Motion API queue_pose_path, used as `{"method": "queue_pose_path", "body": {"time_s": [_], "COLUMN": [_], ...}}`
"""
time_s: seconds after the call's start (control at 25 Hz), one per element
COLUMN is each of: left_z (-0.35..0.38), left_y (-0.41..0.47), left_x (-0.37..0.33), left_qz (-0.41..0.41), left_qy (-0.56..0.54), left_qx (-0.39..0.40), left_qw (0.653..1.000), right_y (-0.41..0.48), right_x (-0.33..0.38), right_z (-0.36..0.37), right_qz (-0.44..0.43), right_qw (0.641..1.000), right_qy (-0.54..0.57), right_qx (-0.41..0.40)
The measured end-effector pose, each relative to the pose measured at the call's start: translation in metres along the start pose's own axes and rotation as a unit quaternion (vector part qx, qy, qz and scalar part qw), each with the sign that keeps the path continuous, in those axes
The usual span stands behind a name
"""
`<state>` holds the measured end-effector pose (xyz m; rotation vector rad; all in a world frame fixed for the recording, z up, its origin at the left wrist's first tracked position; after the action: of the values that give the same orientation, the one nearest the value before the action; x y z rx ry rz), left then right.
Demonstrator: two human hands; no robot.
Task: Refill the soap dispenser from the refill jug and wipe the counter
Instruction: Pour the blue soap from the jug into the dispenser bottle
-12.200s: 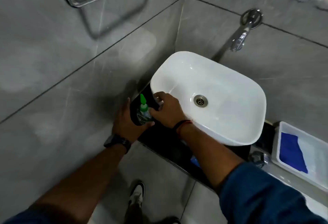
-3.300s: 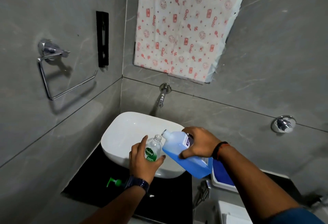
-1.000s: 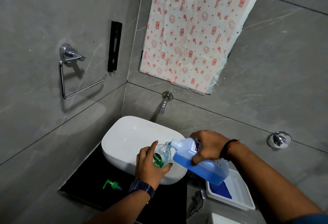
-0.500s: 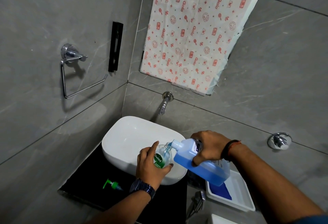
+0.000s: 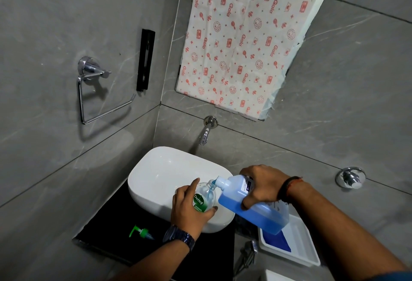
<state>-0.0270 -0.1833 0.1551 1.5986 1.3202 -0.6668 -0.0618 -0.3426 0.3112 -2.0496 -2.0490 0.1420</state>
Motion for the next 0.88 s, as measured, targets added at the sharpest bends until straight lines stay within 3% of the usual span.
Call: {"method": "queue_pose_path", "body": {"time_s": [0.88], "left_z": [0.0044], "left_y": [0.0038], "left_x": [0.0021], "left_qz": [-0.002], "left_qy": [0.01], "left_qx": [0.007], "left_qw": [1.0], "right_y": [0.0014], "right_x": [-0.0016], "right_z": [-0.002], "right_qz": [0.006], "right_qw": [1.0], "right_qy": [0.0], "right_qx": [0.006]}}
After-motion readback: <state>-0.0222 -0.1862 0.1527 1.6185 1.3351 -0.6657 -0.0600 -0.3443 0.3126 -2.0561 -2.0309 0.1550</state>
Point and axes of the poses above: each hand's wrist, its own y-axis towards the middle knuckle, its own z-axis out of the palm, x = y × z, the point moved 6 cm from there along y, towards the middle knuckle, and after that the axes turned 7 degrees about y, right-handed, at the moved point
